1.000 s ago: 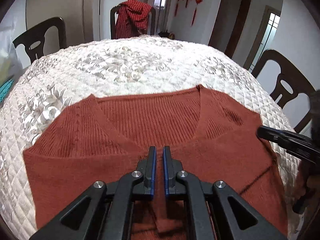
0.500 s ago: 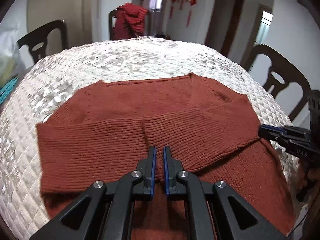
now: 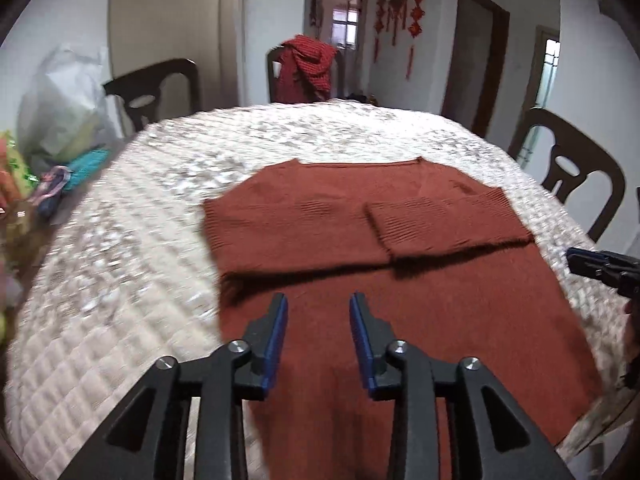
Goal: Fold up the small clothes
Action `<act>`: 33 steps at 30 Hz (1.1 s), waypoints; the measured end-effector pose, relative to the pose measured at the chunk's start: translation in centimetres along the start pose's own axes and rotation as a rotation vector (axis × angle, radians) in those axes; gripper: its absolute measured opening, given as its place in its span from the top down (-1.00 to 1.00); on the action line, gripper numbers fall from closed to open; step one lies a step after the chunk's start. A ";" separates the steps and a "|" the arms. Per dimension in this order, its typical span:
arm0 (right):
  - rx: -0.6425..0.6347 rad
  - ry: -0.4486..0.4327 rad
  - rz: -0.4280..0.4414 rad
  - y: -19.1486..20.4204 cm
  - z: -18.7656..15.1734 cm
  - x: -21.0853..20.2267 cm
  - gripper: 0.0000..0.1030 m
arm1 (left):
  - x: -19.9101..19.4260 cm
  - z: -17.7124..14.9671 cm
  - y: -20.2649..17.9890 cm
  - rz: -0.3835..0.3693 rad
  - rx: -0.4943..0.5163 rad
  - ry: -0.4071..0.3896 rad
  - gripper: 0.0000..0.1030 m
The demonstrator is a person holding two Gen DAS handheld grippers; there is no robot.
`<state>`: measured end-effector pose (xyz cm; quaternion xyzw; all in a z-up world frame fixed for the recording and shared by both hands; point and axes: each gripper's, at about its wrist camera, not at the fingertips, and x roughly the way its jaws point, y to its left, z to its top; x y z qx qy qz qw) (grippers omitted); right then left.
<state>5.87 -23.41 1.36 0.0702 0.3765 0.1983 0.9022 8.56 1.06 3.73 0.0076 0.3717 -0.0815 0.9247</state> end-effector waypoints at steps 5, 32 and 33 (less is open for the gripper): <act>0.040 0.020 0.011 -0.3 -1.8 0.1 0.31 | -0.4 -2.0 0.7 0.045 -0.022 0.014 0.28; 0.146 0.073 0.102 -0.7 -5.6 -0.9 0.17 | -3.7 -8.0 1.5 -0.038 -0.122 0.043 0.10; 0.142 0.078 0.109 -0.5 -5.8 -1.0 0.17 | -4.0 -8.3 1.6 -0.050 -0.127 0.051 0.10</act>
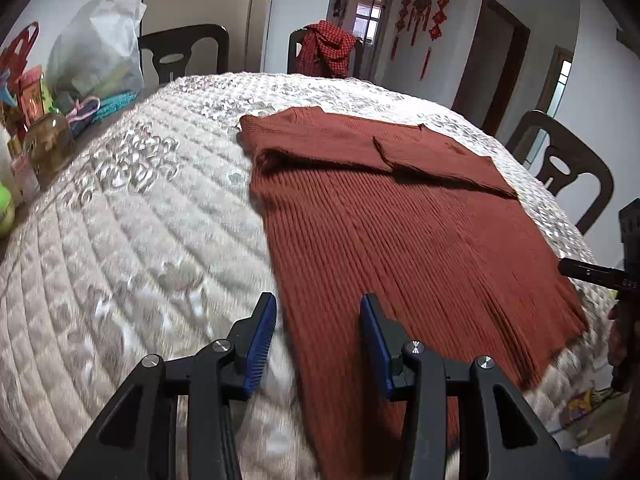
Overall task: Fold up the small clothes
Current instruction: 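Grasp the sweater hem with the left tool while the right tool grasps it too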
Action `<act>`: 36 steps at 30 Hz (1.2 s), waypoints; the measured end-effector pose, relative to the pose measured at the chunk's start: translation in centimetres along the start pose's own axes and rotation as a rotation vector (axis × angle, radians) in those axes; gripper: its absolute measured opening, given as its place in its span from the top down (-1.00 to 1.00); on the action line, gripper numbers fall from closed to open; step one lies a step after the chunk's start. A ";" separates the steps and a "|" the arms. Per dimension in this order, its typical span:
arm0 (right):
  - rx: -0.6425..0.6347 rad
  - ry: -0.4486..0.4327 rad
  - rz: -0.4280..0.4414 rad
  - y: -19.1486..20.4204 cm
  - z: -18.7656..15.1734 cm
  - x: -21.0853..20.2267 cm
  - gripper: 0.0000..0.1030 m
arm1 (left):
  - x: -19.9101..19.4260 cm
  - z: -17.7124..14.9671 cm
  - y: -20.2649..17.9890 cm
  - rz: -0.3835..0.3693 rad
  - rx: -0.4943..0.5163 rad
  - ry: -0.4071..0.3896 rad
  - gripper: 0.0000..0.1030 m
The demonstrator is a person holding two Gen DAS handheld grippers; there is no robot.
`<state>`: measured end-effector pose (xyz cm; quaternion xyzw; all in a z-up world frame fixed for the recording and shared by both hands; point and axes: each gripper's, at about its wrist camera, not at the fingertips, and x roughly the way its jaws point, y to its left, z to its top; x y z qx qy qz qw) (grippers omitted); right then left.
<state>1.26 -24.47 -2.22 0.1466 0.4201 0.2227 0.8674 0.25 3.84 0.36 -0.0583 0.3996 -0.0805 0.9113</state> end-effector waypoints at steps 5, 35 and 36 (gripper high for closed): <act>0.012 0.028 0.069 0.2 -1.3 -0.5 0.17 | -1.3 -1.4 0.3 -0.050 -0.018 -0.012 0.10; 0.103 0.043 0.210 -0.1 -2.8 -0.1 0.86 | -1.2 -1.8 0.4 -0.268 -0.111 -0.033 0.86; 0.094 0.032 0.222 0.2 -2.6 -0.3 0.86 | -1.6 -1.6 0.6 -0.291 -0.114 -0.052 0.86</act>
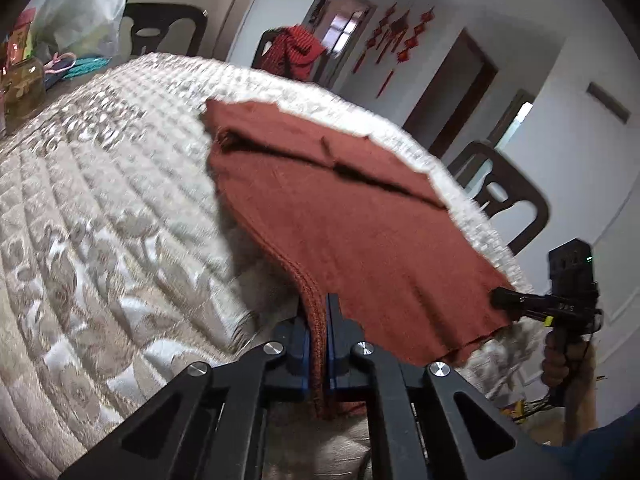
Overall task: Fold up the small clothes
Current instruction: 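Lift the hem with both tools and fold it toward the collar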
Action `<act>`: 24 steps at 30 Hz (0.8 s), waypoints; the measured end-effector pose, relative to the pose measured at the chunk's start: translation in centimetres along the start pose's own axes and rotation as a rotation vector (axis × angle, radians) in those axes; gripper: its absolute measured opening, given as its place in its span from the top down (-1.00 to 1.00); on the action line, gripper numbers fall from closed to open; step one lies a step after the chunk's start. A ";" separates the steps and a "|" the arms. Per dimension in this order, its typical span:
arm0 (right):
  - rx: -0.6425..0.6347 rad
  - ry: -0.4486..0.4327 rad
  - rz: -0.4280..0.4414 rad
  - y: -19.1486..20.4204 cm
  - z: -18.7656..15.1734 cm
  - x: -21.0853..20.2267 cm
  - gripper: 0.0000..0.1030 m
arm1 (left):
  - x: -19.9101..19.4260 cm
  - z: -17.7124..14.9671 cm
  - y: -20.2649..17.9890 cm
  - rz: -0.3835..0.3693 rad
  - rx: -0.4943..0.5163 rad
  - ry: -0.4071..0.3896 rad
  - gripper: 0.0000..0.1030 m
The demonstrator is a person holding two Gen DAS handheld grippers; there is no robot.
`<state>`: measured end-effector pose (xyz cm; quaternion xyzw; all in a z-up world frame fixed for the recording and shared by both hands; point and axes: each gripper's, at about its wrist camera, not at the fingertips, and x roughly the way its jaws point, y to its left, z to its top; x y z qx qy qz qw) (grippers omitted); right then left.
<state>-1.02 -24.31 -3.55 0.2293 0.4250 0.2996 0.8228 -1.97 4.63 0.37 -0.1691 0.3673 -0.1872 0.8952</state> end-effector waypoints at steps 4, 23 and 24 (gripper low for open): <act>-0.038 -0.096 0.091 1.5 0.7 -2.4 0.87 | -2.4 1.3 -0.3 -0.062 0.008 -0.099 0.86; -0.046 -0.267 0.184 2.8 4.4 -6.3 0.87 | -4.3 6.3 0.8 -0.123 -0.080 -0.221 0.86; -0.042 -0.277 0.196 2.6 5.2 -6.2 0.87 | -4.1 7.0 0.9 -0.123 -0.084 -0.226 0.86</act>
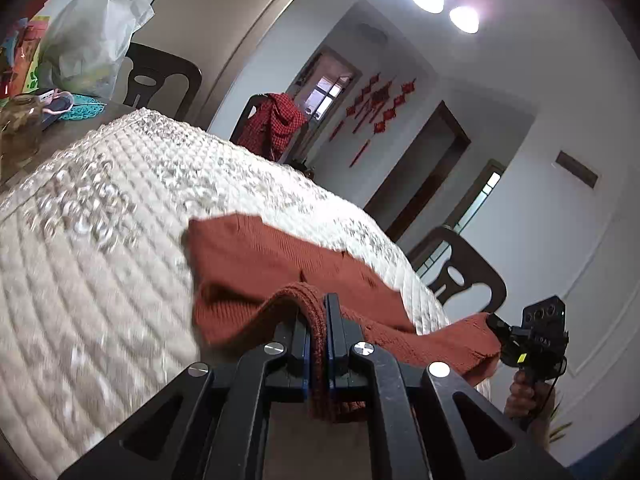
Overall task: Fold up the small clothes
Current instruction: 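Lift the hem with both tools and fold it toward the collar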
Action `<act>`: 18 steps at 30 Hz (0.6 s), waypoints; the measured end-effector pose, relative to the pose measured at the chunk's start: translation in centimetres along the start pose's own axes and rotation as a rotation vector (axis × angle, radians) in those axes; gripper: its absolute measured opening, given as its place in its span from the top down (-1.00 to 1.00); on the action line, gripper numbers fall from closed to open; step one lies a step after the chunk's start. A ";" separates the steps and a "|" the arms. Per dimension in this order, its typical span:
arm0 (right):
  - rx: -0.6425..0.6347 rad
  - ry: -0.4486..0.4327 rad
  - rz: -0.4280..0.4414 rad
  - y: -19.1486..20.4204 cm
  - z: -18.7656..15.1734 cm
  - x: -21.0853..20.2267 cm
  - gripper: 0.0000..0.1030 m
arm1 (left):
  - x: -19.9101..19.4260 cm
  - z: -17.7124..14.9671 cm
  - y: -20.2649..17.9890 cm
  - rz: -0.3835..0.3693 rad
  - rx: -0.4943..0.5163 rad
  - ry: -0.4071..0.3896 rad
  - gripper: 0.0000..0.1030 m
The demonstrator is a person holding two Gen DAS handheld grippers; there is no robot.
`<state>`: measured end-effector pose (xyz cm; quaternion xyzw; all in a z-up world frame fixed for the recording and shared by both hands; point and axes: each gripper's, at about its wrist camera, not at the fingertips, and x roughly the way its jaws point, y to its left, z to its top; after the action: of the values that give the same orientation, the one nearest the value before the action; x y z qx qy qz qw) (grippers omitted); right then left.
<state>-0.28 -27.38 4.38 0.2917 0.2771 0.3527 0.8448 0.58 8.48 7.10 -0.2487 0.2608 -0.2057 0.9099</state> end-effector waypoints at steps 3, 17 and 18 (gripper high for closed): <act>0.017 -0.015 -0.002 -0.8 2.4 1.2 0.87 | 1.9 2.4 0.5 -0.001 -0.010 -0.007 0.86; 0.353 0.161 -0.201 -12.8 7.4 12.8 0.81 | 16.0 4.2 8.3 0.169 -0.251 0.248 0.86; 0.352 0.155 -0.192 -12.7 7.2 12.6 0.81 | 15.7 4.2 8.0 0.158 -0.256 0.242 0.86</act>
<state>17.64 -27.34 -2.84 0.3789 0.4250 0.2380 0.7869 17.18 8.35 -0.15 -0.3147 0.4110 -0.1270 0.8461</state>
